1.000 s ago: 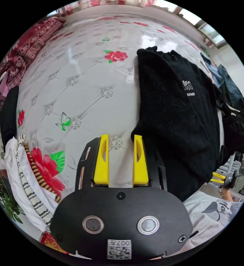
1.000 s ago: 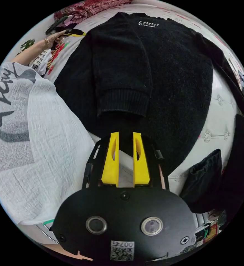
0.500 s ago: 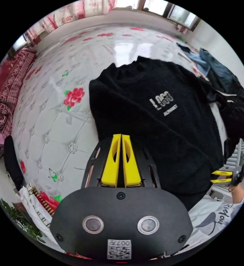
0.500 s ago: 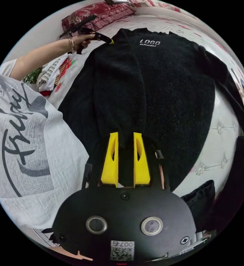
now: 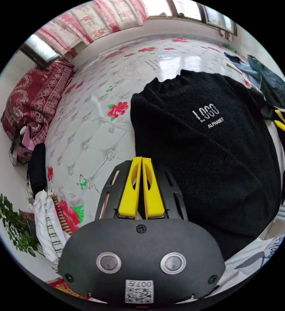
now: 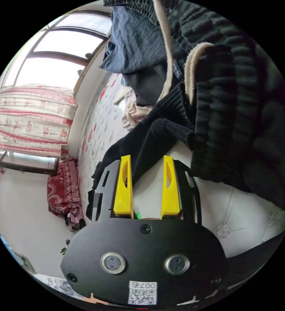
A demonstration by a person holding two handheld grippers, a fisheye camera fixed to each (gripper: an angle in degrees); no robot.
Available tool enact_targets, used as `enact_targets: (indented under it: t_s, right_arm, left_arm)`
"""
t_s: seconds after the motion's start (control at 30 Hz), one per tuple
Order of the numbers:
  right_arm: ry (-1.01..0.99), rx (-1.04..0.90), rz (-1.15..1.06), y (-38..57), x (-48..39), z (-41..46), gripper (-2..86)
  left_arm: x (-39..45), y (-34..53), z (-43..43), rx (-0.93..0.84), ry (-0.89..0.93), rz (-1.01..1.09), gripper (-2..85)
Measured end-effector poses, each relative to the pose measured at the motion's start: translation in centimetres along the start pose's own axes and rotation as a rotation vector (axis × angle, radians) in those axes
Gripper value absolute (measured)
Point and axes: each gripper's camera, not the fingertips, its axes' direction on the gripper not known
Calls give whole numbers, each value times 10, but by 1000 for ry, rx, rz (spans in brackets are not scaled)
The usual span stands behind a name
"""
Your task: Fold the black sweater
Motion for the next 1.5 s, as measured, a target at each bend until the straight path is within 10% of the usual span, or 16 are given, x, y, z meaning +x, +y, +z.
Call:
enact_targets:
  t_s: [0.43, 1.0, 1.27, 1.5]
  right_arm:
    - [-230, 276, -402, -18, -115, -168, 14]
    - [-53, 15, 137, 48, 64, -61, 54]
    - [-465, 289, -631, 149, -92, -188, 12]
    - [-306, 257, -1298, 379, -224, -199, 17]
  left_arm:
    - [-62, 89, -12, -48, 256, -236, -10]
    - [-52, 97, 7, -165, 339, -119, -10]
    - [-63, 106, 3, -140, 370, -145, -10]
    - [-79, 123, -20, -34, 441, -171, -9]
